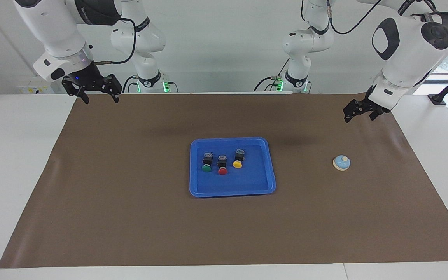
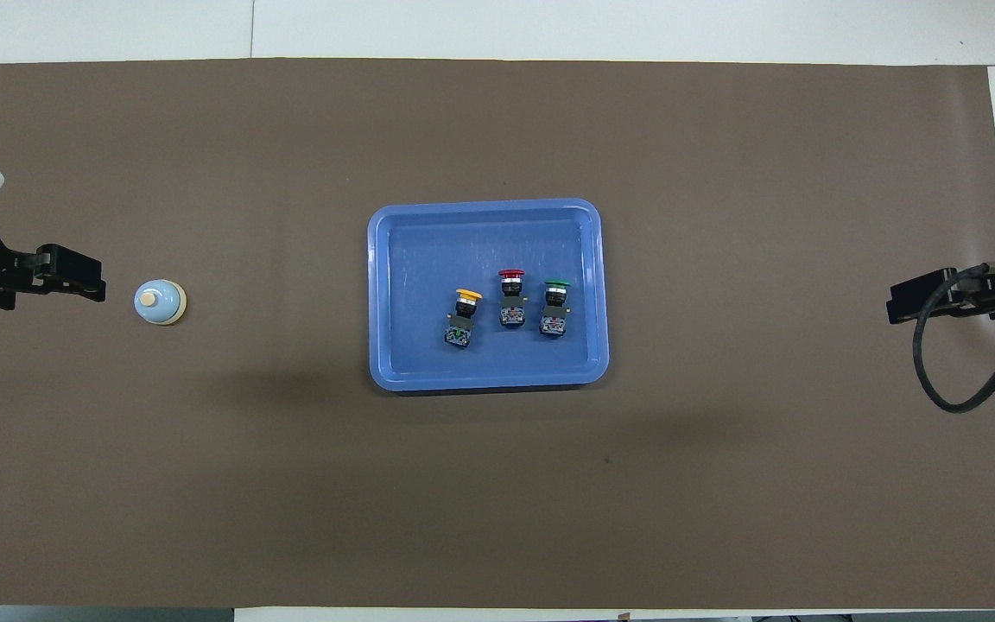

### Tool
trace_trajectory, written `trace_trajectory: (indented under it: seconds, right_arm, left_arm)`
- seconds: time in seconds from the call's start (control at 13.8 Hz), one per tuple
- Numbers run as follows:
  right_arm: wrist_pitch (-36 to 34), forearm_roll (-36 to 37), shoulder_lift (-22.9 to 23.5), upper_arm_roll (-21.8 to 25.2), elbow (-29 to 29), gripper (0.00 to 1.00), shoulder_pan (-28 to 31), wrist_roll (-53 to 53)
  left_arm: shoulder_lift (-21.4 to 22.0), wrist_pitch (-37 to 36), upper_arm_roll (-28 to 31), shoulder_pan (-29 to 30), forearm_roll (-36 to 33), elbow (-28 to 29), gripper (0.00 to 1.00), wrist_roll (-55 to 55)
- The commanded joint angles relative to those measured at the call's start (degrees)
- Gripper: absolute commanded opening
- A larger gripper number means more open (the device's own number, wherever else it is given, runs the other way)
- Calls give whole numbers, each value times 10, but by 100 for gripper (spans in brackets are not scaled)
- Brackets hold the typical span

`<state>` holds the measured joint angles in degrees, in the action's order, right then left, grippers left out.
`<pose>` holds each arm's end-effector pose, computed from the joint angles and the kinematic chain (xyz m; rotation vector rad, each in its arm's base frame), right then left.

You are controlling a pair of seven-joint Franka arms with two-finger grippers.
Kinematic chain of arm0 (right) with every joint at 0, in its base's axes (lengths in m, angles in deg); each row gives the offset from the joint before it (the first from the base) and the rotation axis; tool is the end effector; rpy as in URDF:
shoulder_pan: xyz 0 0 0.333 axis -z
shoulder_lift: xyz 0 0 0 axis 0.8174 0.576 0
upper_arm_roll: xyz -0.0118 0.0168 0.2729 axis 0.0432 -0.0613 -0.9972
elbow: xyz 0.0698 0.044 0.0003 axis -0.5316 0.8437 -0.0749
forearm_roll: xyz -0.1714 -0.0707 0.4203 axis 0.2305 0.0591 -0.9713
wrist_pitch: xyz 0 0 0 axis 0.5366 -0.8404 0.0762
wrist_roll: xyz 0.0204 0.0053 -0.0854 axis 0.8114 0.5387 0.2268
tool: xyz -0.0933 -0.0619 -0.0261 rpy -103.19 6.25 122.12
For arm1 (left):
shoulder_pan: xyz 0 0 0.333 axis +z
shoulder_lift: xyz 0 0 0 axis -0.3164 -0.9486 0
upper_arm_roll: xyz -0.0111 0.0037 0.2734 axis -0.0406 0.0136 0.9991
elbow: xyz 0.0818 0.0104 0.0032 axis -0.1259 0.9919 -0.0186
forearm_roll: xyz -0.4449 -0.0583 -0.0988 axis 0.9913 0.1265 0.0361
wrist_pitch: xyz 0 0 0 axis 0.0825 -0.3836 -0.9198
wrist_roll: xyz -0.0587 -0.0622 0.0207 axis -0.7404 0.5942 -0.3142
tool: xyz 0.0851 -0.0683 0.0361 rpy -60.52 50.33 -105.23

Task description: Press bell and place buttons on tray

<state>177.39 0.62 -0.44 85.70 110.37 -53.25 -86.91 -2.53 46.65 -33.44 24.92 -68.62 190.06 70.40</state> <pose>0.5920 -0.0025 0.5506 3.1326 0.0251 -0.1448 0.6184 -0.0126 0.4841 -3.1254 -0.0151 0.1552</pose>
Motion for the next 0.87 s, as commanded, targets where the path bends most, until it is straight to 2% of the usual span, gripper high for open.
trace_trajectory:
  seconds: [0.0,0.65,0.8]
  right_arm:
    - [-12,9,0,-1,-5,100,0,-4]
    - [-12,9,0,-1,-5,100,0,-4]
    - [-12,9,0,-1,-5,100,0,-4]
  left_arm:
    - [1,-9,4,-3,-6,-4,100,-25]
    - [0,-9,3,-14,-8,-9,100,-22]
    - [-3,-19,3,-12,-4,-32,100,-22]
